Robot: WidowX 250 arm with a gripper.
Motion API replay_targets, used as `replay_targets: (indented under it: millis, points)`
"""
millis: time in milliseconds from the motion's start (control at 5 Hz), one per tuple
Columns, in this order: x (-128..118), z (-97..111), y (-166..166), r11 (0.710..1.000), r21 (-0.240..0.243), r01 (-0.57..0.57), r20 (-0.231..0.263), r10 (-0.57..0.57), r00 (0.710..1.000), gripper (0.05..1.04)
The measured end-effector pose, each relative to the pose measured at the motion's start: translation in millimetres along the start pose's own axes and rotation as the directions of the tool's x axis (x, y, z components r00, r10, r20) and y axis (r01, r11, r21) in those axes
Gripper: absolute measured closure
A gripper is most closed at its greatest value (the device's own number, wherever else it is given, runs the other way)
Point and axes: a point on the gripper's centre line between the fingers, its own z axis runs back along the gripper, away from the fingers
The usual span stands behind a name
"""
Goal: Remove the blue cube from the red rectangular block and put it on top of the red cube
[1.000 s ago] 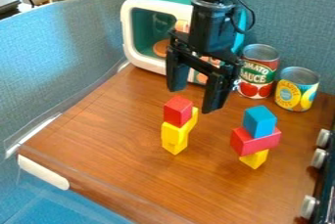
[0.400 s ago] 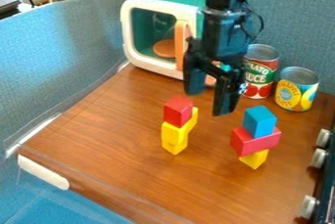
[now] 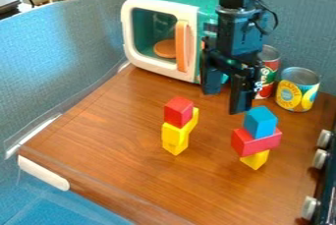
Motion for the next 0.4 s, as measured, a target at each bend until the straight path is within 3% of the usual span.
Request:
replay_targets:
  millis: [200, 400]
  points:
    - [16, -12, -4, 1.000, -0.003, 0.031, -0.009, -0.031, 0.999, 0.083]
    - [29, -23, -3, 0.999, 0.009, 0.053, -0.051, -0.052, 0.997, 0.083]
